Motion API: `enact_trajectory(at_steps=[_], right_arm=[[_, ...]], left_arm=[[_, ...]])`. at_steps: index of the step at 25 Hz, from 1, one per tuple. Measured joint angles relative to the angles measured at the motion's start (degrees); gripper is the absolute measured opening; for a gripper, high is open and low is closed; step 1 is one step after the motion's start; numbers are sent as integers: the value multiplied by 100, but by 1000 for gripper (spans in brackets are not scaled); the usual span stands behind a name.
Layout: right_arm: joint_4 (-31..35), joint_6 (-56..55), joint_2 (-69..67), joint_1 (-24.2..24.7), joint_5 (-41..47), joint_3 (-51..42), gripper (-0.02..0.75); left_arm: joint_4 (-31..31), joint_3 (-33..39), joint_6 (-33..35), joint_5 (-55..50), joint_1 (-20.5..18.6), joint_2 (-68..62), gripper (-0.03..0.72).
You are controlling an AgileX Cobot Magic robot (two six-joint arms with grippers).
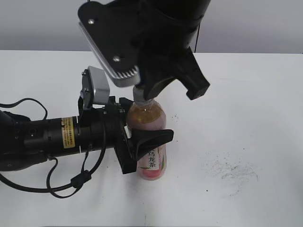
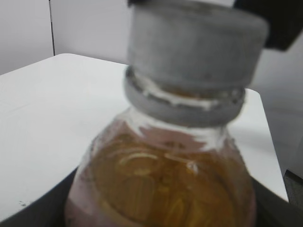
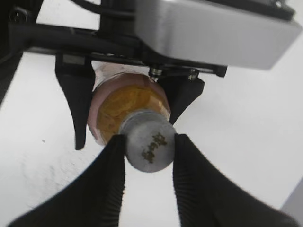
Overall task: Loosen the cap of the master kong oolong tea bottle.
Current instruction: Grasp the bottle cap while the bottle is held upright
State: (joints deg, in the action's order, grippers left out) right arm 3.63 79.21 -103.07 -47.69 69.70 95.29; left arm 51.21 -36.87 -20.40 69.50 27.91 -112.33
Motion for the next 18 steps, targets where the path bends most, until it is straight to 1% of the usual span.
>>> enact_trajectory(at_steps=[1,3,5,7,8,11,13,16,18], right_arm=[[-6,584,6,0,-1,0,179],[-6,1712,10,0,-1,0,129],[6,2964,17,0,-1,0,108],[6,3727,17,0,-1,0,101],[6,3940,17,0,-1,0,102],[6,4000,17,0,-1,0,103],[6,3589,17,0,-1,0,122],[6,2594,17,0,10,0,219],[6,1925,17,0,10,0,310]], left_arm=[[-36,0,-21,-6,0,0,445],[-64,0,-42,-12,0,0,445],[-70,0,-46,-12,0,0,445],[-70,0,-49,-12,0,0,445],[-70,0,-49,-12,0,0,445],[-70,0,-49,-12,0,0,445],[-74,0,-49,-12,0,0,445],[-88,0,-53,-17,0,0,445],[-83,0,-48,-17,0,0,445]])
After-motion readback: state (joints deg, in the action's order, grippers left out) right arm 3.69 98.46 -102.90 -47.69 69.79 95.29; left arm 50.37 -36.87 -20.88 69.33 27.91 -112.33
